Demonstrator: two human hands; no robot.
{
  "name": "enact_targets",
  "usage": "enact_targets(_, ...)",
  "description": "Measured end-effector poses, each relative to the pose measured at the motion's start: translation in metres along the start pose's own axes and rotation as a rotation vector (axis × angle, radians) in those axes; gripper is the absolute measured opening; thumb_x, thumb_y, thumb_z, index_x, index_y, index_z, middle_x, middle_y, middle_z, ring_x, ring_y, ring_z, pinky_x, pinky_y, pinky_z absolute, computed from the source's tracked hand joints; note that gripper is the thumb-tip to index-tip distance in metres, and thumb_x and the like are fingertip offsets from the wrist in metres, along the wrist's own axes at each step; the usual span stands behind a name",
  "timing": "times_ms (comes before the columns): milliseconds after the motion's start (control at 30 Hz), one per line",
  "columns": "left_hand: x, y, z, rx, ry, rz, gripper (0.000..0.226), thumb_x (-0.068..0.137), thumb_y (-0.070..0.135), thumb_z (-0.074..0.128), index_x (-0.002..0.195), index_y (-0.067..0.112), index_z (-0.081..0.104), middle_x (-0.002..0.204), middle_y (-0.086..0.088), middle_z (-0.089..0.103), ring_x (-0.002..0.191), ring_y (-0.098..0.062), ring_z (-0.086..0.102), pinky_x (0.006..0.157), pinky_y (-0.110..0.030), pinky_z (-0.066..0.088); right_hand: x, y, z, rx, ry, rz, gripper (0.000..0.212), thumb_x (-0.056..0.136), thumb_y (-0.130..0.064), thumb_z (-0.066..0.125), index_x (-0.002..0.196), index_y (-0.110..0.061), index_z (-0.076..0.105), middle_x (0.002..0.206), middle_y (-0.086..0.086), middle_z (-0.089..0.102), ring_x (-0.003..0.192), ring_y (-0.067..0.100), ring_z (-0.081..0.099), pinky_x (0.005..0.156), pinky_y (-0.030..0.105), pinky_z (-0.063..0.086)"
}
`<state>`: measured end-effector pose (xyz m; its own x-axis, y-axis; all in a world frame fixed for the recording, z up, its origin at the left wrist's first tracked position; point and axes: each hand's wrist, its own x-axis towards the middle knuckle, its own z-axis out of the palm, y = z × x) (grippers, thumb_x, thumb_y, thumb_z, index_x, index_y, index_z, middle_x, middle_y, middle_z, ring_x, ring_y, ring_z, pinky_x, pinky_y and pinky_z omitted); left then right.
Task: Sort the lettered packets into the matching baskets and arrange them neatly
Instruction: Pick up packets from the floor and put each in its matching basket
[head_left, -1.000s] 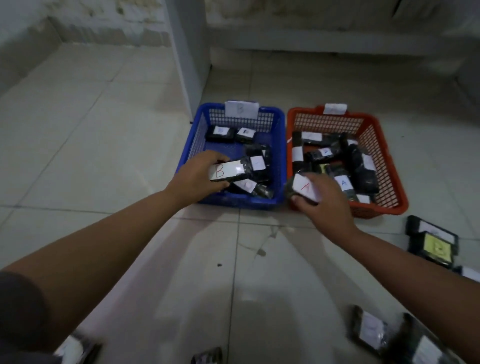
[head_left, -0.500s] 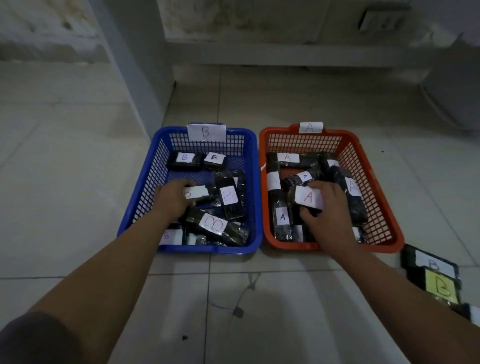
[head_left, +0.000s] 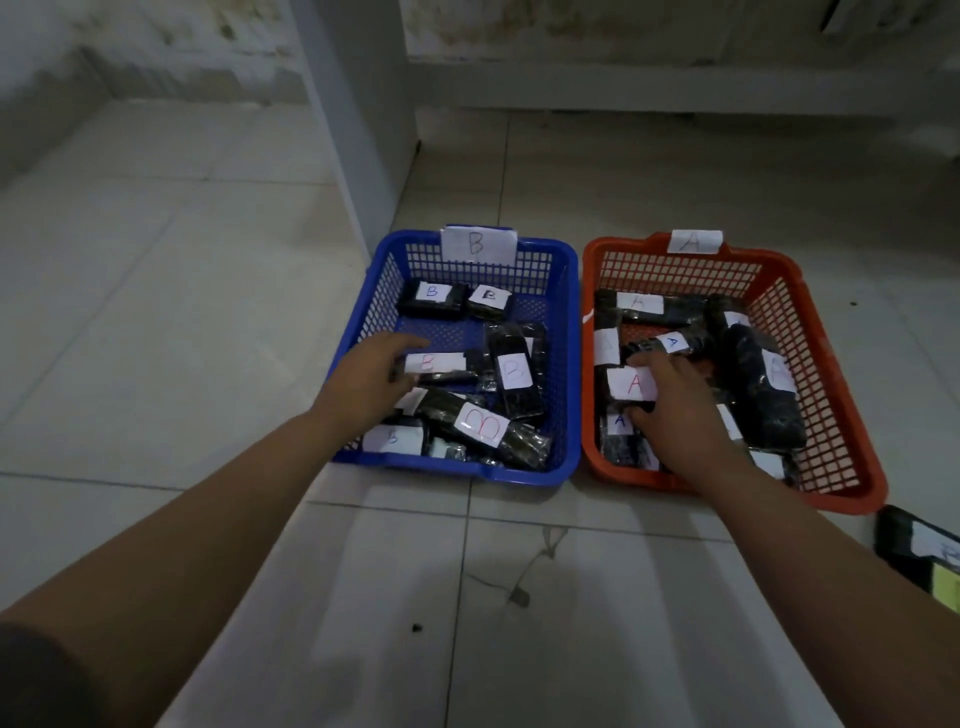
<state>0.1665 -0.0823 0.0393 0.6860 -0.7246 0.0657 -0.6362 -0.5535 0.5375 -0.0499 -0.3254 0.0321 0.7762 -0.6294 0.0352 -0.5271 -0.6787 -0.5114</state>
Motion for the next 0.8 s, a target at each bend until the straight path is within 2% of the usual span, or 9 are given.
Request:
enact_targets(67, -0.018, 0.005, -0.01, 0.018, 0.003, 0.041, 0.04, 0.085, 0.004, 0.064, 0.124, 0.011, 0.057, 0.119, -0.011, 0.058, 0.109, -0.024, 0.054, 0.089, -0.019, 0.035, -0.002, -0.003, -0.002, -0.064, 0.012, -0.024, 0.064, 0.069, -0.014, 0.071, 0.127, -0.018, 0.046, 0.13, 0.012, 0.05, 0.115, 0.035, 0.046, 0.093, 0.042, 0.039)
enact_targets(133, -0.037, 0.013, -0.021, 0.029, 0.027, 0.045, 0.039, 0.085, 0.004, 0.064, 0.123, 0.011, 0.058, 0.119, -0.011, 0.059, 0.109, -0.024, 0.055, 0.091, -0.021, 0.036, -0.007, -0.014, -0.006, -0.06, 0.098, -0.018, 0.061, 0.069, -0.027, 0.063, 0.127, -0.02, 0.047, 0.131, 0.01, 0.05, 0.119, 0.035, 0.044, 0.099, 0.048, 0.036)
enact_targets(233, -0.07, 0.03, -0.035, -0.02, 0.062, 0.027, 0.038, 0.084, 0.004, 0.064, 0.121, 0.012, 0.06, 0.117, -0.011, 0.06, 0.107, -0.024, 0.056, 0.091, -0.026, 0.04, -0.023, -0.047, -0.012, 0.02, 0.256, -0.013, 0.051, 0.068, -0.027, 0.052, 0.117, -0.014, 0.055, 0.122, 0.013, 0.054, 0.116, 0.035, 0.045, 0.099, 0.041, 0.032)
enact_targets(333, -0.109, 0.048, -0.05, -0.072, 0.076, -0.02, 0.038, 0.083, 0.002, 0.063, 0.12, 0.012, 0.06, 0.118, -0.008, 0.06, 0.108, -0.02, 0.055, 0.089, -0.017, 0.037, -0.051, -0.097, -0.01, 0.16, 0.292, -0.057, 0.039, 0.073, -0.016, 0.056, 0.111, -0.009, 0.058, 0.115, 0.016, 0.055, 0.112, 0.034, 0.045, 0.094, 0.035, 0.032)
enact_targets(433, -0.148, 0.05, -0.06, -0.052, 0.055, -0.029, 0.037, 0.085, 0.006, 0.062, 0.12, 0.016, 0.059, 0.119, -0.002, 0.06, 0.108, -0.013, 0.054, 0.091, -0.011, 0.033, -0.088, -0.145, 0.006, 0.303, 0.169, -0.095, 0.035, 0.078, -0.01, 0.059, 0.113, -0.013, 0.057, 0.115, 0.009, 0.053, 0.112, 0.025, 0.044, 0.09, 0.026, 0.034)
enact_targets(533, -0.188, 0.027, -0.065, -0.072, 0.12, -0.054, 0.036, 0.086, 0.009, 0.061, 0.12, 0.019, 0.059, 0.119, 0.003, 0.059, 0.104, -0.001, 0.049, 0.091, -0.007, 0.029, -0.126, -0.18, 0.036, 0.376, -0.024, -0.159, 0.034, 0.081, -0.009, 0.058, 0.115, -0.016, 0.056, 0.116, 0.002, 0.053, 0.112, 0.016, 0.046, 0.088, 0.018, 0.033)
enact_targets(700, -0.257, -0.056, -0.087, 0.107, 0.035, -0.169, 0.034, 0.088, 0.013, 0.06, 0.121, 0.02, 0.059, 0.123, -0.005, 0.059, 0.112, -0.022, 0.055, 0.095, -0.031, 0.04, -0.174, -0.22, 0.084, 0.323, -0.271, -0.275, 0.034, 0.084, -0.016, 0.057, 0.117, -0.021, 0.053, 0.11, -0.003, 0.055, 0.106, 0.014, 0.05, 0.087, 0.027, 0.042)
enact_targets(800, -0.306, -0.092, -0.104, 0.135, -0.001, -0.285, 0.036, 0.088, 0.009, 0.06, 0.123, 0.014, 0.058, 0.122, -0.011, 0.058, 0.113, -0.028, 0.055, 0.093, -0.034, 0.04, -0.196, -0.248, 0.098, 0.204, -0.444, -0.363, 0.036, 0.086, -0.019, 0.056, 0.121, -0.021, 0.051, 0.115, 0.001, 0.056, 0.107, 0.016, 0.05, 0.087, 0.029, 0.041)
